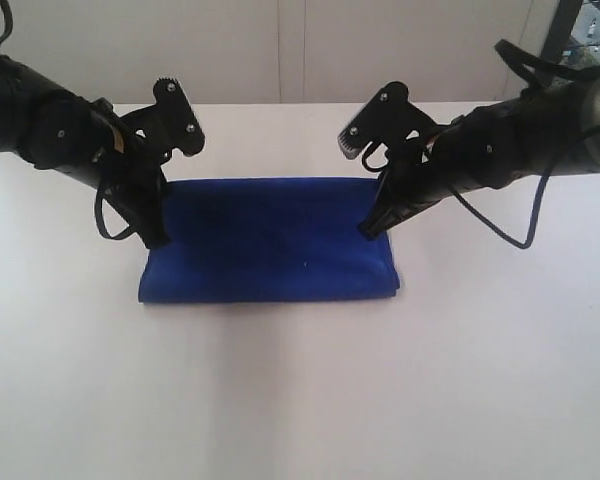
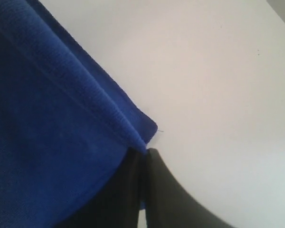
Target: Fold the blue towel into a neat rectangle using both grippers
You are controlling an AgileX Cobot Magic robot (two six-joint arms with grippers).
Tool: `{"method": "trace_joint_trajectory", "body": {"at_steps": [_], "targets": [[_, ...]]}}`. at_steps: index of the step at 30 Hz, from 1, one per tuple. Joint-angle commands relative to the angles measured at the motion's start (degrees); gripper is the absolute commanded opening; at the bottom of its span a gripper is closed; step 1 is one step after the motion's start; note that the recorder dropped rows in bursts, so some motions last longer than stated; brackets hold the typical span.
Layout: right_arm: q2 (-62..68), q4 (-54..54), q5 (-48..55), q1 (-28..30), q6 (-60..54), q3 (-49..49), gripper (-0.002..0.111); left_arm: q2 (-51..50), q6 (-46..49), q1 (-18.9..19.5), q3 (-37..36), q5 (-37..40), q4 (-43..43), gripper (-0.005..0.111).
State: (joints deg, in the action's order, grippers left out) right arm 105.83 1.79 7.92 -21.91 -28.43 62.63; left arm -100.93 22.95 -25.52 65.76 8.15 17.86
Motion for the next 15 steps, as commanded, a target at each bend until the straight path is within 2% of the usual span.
{"method": "trace_joint_trajectory", "body": {"at_steps": [1,5,7,13,15], "targets": [[0.52,0.33,-2.04,0.41,0.22,0.21,0.000,-1.83,-0.50,0.21,0.33,-2.04,0.18,0.000],[0.52,0.33,-2.31,0.41,0.22,0.21,0.000,-2.73,-0.50,0.21,0.33,-2.60,0.18,0.002],[0.52,0.33,-2.74,0.41,0.22,0.21,0.005,-2.73,-0.50,0.21,0.33,-2.60,0.18,0.009],[0.52,0.33,-3.51,0.41,0.22,0.21,0.037,-2.73,-0.50,0.21,0.33,-2.50,0.18,0.048],[0.52,0.33,-4.19,0.41,0.22,0.21,0.047,-2.73,-0.50,0.21,0.33,-2.50,0.18,0.055]]}}
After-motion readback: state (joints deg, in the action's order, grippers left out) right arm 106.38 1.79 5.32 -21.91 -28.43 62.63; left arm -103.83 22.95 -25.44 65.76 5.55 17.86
